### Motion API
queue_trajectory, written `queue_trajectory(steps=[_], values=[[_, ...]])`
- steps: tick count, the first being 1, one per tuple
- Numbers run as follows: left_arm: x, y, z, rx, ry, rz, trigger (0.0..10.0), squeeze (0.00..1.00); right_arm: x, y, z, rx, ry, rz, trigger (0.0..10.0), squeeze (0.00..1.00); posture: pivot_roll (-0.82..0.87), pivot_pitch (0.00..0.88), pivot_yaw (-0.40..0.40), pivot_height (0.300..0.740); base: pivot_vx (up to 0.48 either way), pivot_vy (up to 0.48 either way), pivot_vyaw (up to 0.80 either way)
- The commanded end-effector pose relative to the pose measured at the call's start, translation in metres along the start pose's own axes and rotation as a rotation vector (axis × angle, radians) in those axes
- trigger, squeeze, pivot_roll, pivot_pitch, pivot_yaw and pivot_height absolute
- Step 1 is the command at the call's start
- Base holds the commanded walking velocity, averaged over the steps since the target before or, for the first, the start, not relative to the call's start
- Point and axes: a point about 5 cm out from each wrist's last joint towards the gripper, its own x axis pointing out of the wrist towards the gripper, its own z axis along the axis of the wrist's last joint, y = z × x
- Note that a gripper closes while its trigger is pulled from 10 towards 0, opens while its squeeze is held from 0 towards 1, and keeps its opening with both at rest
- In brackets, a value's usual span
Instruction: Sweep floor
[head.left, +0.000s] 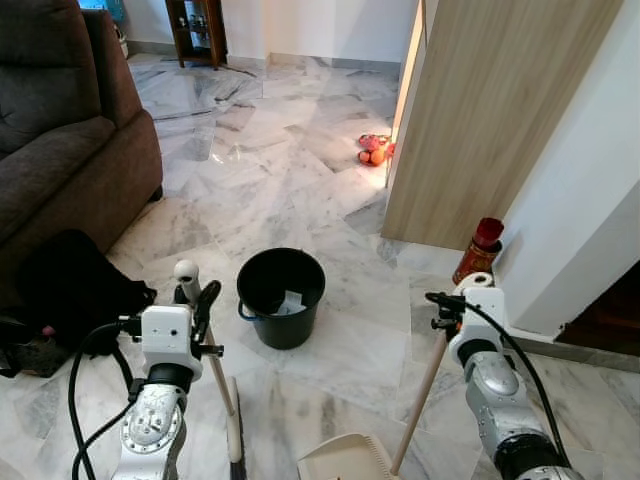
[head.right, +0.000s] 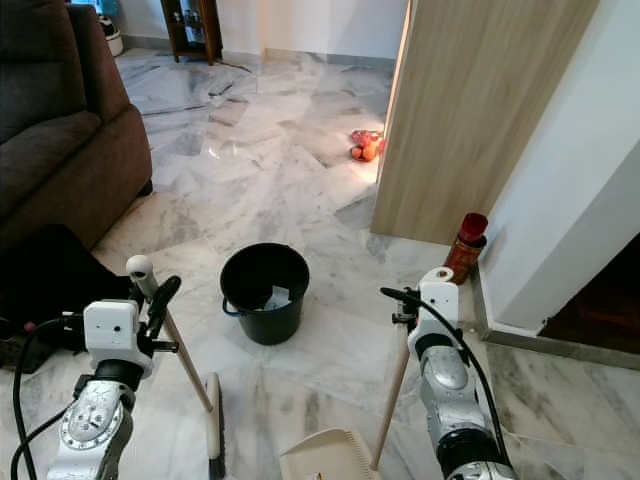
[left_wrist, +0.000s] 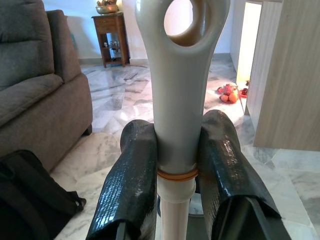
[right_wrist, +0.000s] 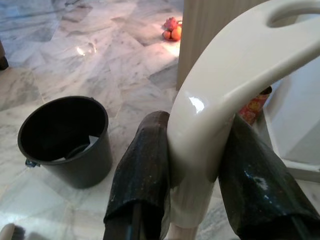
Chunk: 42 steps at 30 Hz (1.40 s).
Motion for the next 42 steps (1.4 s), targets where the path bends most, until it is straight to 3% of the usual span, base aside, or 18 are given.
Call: queue_trajectory(steps=[1, 9, 21, 32, 34, 42], values=[[0.003, -0.002, 0.005, -0.016, -0.021, -0.009, 10.0, 0.00, -0.006, -0.005, -0.021, -0.110, 0.128, 0.038, 10.0, 0.00, 0.12, 0.055, -0.043, 0.740, 0.000, 0.000, 0.00], [0.003, -0.003, 0.005, -0.019, -0.019, -0.015, 10.0, 0.00, -0.005, -0.006, -0.019, -0.131, 0.165, 0.080, 10.0, 0.00, 0.12, 0.055, -0.045, 0.740, 0.000, 0.000, 0.00], [0.003, -0.002, 0.004, -0.019, -0.015, -0.011, 10.0, 0.00, 0.001, -0.009, -0.003, -0.165, 0.135, 0.071, 10.0, 0.00, 0.12, 0.054, -0.047, 0.740, 0.000, 0.000, 0.00], [0.003, -0.002, 0.004, -0.019, -0.013, -0.017, 10.0, 0.00, 0.004, -0.001, 0.027, -0.132, -0.073, 0.035, 10.0, 0.00, 0.12, 0.055, -0.047, 0.740, 0.000, 0.000, 0.00], [0.004, -0.002, 0.004, -0.019, -0.012, -0.020, 10.0, 0.00, 0.003, 0.005, 0.041, -0.026, -0.176, 0.042, 10.0, 0.00, 0.12, 0.056, -0.042, 0.740, 0.000, 0.000, 0.00], [0.005, -0.002, 0.005, -0.017, -0.014, -0.021, 10.0, 0.00, 0.001, 0.014, 0.050, 0.069, -0.253, 0.026, 10.0, 0.00, 0.12, 0.059, -0.041, 0.740, 0.000, 0.000, 0.00]])
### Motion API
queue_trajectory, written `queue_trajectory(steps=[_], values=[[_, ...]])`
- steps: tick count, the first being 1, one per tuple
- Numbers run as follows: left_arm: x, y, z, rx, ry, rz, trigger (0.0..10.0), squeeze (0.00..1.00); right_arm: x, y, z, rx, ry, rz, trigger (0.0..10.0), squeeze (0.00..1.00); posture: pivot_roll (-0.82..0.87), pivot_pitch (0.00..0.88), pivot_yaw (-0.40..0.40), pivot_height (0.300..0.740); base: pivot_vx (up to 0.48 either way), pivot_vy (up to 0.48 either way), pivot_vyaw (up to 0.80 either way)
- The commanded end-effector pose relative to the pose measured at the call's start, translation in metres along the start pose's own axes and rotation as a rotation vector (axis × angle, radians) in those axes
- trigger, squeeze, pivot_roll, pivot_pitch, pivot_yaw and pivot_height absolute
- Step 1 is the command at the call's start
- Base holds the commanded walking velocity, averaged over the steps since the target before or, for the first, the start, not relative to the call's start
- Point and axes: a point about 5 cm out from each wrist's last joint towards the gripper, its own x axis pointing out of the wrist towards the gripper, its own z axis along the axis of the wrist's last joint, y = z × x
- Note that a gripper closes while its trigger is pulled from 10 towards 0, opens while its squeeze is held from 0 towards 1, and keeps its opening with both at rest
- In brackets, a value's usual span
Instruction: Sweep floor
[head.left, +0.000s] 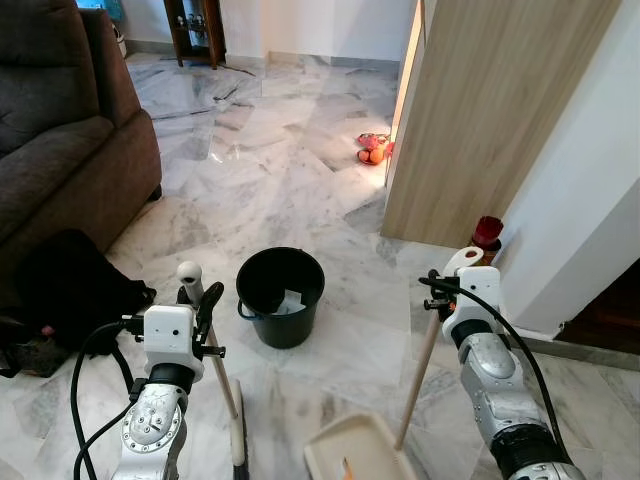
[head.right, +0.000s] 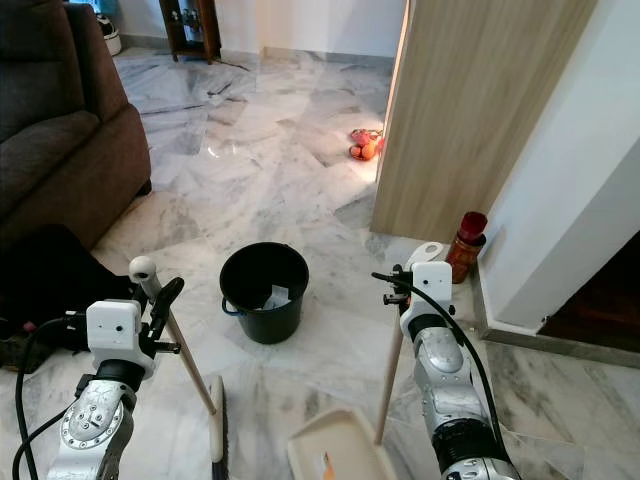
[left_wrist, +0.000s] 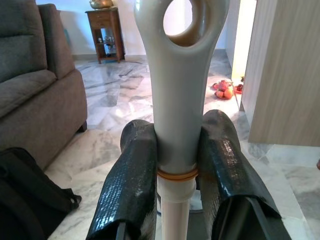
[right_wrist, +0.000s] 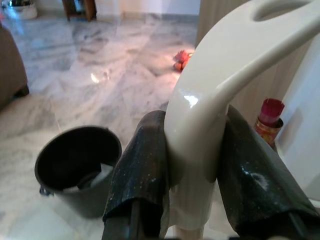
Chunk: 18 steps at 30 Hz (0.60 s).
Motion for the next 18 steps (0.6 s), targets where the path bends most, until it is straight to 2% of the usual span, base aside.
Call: queue_trajectory(steps=[1, 10, 18], values=[[0.004, 0.000, 0.006, -0.008, -0.028, -0.004, 10.0, 0.00, 0.002, 0.001, 0.015, 0.048, -0.088, -0.018, 10.0, 0.00, 0.12, 0.059, -0.041, 0.740, 0.000, 0.000, 0.00], [0.008, 0.000, 0.008, 0.005, -0.037, 0.008, 10.0, 0.00, -0.002, 0.009, 0.021, 0.088, -0.164, -0.038, 10.0, 0.00, 0.12, 0.070, -0.041, 0.740, 0.000, 0.000, 0.00], [0.012, 0.001, 0.010, 0.013, -0.048, 0.024, 10.0, 0.00, -0.004, 0.016, 0.015, 0.103, -0.154, -0.026, 10.0, 0.00, 0.11, 0.078, -0.039, 0.740, 0.000, 0.000, 0.00]])
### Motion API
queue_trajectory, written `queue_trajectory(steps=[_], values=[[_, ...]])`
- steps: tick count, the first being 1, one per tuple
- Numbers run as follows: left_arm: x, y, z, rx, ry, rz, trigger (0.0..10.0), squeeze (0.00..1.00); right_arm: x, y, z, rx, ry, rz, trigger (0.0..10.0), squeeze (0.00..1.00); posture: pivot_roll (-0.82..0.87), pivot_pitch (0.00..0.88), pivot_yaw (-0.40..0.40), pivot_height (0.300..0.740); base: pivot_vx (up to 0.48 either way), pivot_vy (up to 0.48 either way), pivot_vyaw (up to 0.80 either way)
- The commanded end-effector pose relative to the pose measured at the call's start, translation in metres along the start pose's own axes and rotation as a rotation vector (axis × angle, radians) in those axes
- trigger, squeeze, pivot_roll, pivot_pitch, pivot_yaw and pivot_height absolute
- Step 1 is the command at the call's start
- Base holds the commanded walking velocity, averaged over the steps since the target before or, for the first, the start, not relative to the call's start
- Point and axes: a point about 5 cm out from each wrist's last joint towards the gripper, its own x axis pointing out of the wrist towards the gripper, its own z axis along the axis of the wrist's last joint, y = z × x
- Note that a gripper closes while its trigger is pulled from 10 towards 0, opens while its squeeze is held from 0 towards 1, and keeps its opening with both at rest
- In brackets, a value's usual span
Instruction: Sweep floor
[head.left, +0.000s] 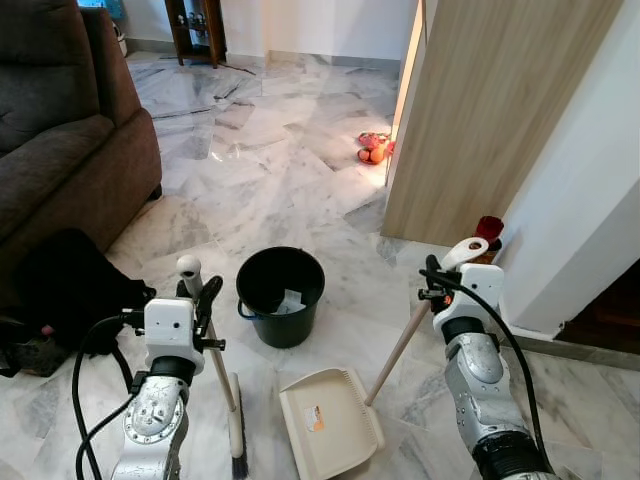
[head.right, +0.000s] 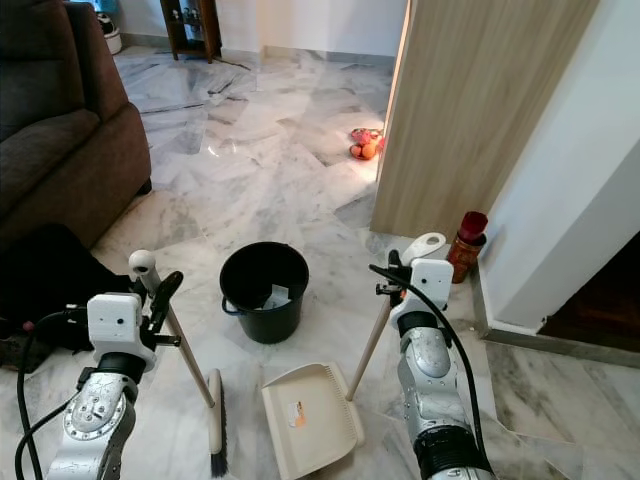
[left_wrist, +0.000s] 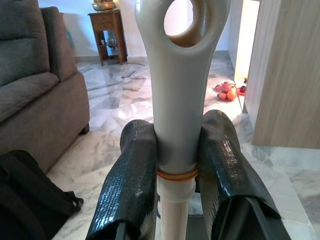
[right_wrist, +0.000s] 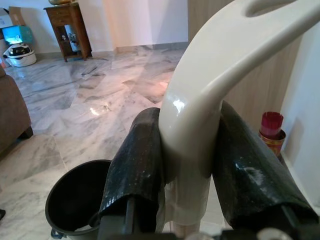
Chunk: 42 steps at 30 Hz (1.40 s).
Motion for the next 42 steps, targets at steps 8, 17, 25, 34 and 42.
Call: queue_trajectory(steps=[8, 17, 25, 34, 42], values=[[0.0061, 0.0002, 0.0088, 0.005, -0.047, 0.014, 10.0, 0.00, 0.0012, 0.0065, 0.0049, 0.025, -0.037, 0.012, 10.0, 0.00, 0.12, 0.084, -0.041, 0.740, 0.000, 0.000, 0.00], [0.0071, -0.0030, 0.0094, 0.003, -0.049, 0.007, 10.0, 0.00, 0.0019, 0.0054, 0.0038, 0.035, -0.024, 0.014, 10.0, 0.00, 0.11, 0.082, -0.040, 0.740, 0.000, 0.000, -0.36], [0.0068, -0.0048, 0.0091, 0.001, -0.049, -0.002, 10.0, 0.00, 0.0014, 0.0057, 0.0031, 0.026, -0.022, 0.019, 10.0, 0.00, 0.11, 0.073, -0.038, 0.740, 0.000, 0.000, -0.80], [0.0079, -0.0046, 0.0092, 0.004, -0.051, -0.008, 10.0, 0.00, 0.0002, 0.0062, 0.0000, 0.023, -0.010, 0.020, 10.0, 0.00, 0.10, 0.057, -0.033, 0.740, 0.000, 0.000, -0.80], [0.0073, -0.0067, 0.0089, 0.000, -0.052, -0.018, 10.0, 0.00, 0.0004, 0.0064, 0.0002, 0.020, -0.011, 0.021, 10.0, 0.00, 0.10, 0.041, -0.033, 0.740, 0.000, 0.000, -0.80]])
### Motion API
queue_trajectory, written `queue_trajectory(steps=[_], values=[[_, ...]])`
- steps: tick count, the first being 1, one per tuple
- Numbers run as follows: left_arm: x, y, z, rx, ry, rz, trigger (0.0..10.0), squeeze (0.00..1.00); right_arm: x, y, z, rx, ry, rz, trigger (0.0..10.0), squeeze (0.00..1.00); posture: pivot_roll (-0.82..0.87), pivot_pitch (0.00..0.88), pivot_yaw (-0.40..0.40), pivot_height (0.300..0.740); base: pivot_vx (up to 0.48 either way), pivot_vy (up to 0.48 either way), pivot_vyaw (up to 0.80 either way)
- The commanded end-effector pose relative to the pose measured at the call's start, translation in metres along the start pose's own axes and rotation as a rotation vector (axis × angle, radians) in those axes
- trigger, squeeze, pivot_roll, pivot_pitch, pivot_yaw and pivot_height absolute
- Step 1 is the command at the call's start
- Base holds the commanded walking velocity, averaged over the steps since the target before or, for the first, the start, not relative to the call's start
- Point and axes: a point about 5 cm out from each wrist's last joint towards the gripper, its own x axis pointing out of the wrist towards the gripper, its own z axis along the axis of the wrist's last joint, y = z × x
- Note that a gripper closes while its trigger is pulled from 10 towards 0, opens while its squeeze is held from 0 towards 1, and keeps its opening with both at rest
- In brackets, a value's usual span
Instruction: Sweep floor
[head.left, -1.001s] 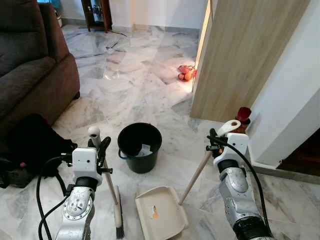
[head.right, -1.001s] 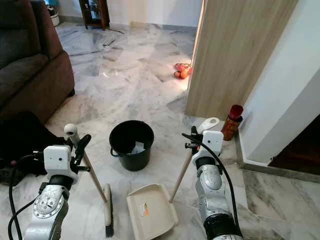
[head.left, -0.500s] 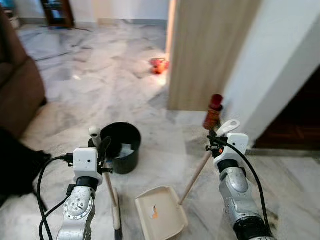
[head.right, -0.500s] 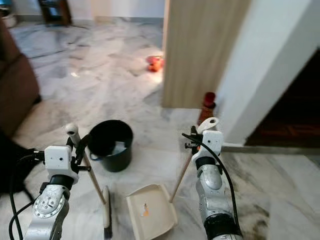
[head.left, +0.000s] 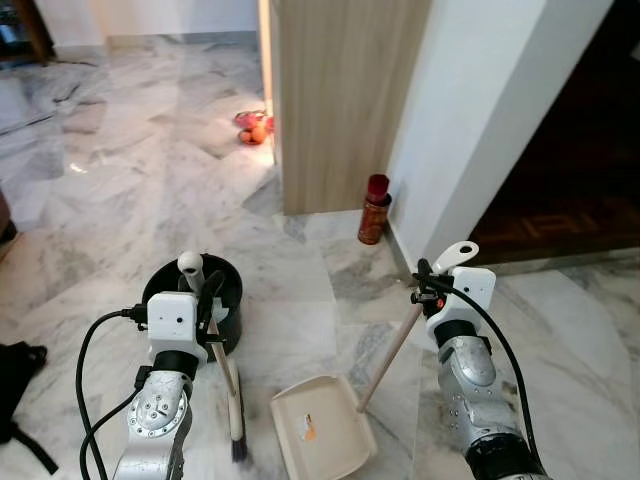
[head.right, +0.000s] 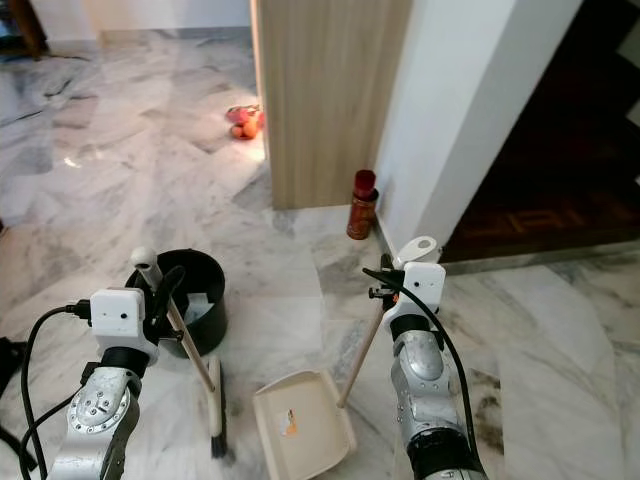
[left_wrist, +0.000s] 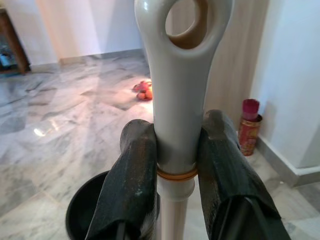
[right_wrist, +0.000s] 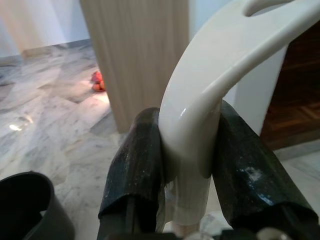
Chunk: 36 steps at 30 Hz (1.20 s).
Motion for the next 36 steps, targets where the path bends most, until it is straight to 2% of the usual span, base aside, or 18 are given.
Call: queue_trajectory(steps=[1, 8, 10, 17, 24, 36], values=[[0.0027, -0.0036, 0.0055, 0.004, -0.037, -0.022, 10.0, 0.00, 0.0013, -0.0004, 0.0044, 0.004, -0.026, -0.004, 10.0, 0.00, 0.11, 0.036, -0.032, 0.740, 0.000, 0.000, -0.80], [0.0052, -0.0039, 0.0068, 0.007, -0.042, -0.025, 10.0, 0.00, 0.0023, 0.0004, 0.0063, -0.019, -0.035, 0.002, 10.0, 0.00, 0.11, 0.041, -0.031, 0.740, 0.000, 0.000, -0.80], [0.0054, -0.0051, 0.0064, 0.037, -0.037, -0.030, 10.0, 0.00, 0.0024, 0.0005, 0.0064, -0.016, -0.036, 0.001, 10.0, 0.00, 0.11, 0.041, -0.031, 0.740, 0.000, 0.000, -0.80], [0.0048, -0.0061, 0.0053, 0.048, -0.031, -0.033, 10.0, 0.00, 0.0014, 0.0022, 0.0047, -0.020, -0.032, 0.005, 10.0, 0.00, 0.11, 0.052, -0.033, 0.740, 0.000, -0.406, -0.80], [0.0070, 0.0011, 0.0054, 0.049, -0.030, -0.012, 10.0, 0.00, 0.0026, 0.0017, 0.0061, -0.023, -0.036, 0.004, 10.0, 0.00, 0.11, 0.056, -0.036, 0.740, 0.000, 0.000, -0.80], [0.0097, 0.0018, 0.0061, 0.051, -0.037, -0.008, 10.0, 0.00, 0.0033, 0.0007, 0.0064, -0.025, -0.035, 0.002, 10.0, 0.00, 0.11, 0.066, -0.036, 0.740, 0.000, 0.000, -0.80]])
